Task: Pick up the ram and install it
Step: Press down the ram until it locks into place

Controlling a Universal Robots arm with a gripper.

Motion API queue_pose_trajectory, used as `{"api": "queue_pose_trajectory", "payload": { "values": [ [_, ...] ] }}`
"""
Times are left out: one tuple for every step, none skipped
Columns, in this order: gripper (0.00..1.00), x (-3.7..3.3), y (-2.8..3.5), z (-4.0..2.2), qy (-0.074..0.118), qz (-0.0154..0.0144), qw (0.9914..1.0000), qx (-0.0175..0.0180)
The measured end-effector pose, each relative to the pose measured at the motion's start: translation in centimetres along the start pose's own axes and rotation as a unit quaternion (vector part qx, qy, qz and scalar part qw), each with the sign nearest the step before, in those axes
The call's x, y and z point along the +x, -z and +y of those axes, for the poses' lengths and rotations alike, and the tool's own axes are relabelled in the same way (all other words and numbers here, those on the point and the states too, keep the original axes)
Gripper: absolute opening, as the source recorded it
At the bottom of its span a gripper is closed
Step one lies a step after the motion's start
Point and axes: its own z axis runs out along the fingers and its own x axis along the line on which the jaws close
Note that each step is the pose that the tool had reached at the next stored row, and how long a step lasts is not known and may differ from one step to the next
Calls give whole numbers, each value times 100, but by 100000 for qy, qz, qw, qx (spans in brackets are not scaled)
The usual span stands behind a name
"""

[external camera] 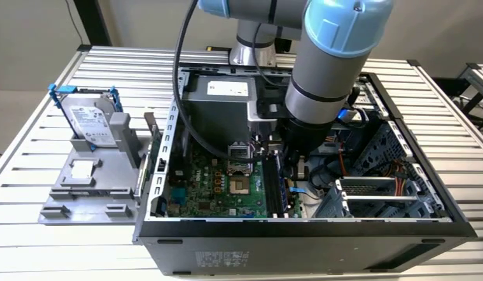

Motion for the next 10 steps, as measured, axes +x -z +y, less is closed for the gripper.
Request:
{"api": "queue_pose_trajectory", "payload": {
  "values": [
    [0, 1, -19, -4, 0, -1, 100000, 0],
    [0, 2, -36, -6, -2, 1, 100000, 0],
    [0, 4, -55, -6, -6, 8, 100000, 1],
    [0, 5, -72, -6, -10, 8, 100000, 4],
    [0, 6, -86, -7, -4, 57, 100000, -3],
    [0, 8, -102, -7, -1, 91, 100000, -8],
    [0, 9, -123, -7, -4, 60, 100000, -7],
    [0, 10, -140, -8, -1, 82, 100000, -8],
    [0, 10, -152, -9, -1, 100, 100000, -10],
    [0, 5, -131, -10, 2, 172, 100000, -26]
  ]
}}
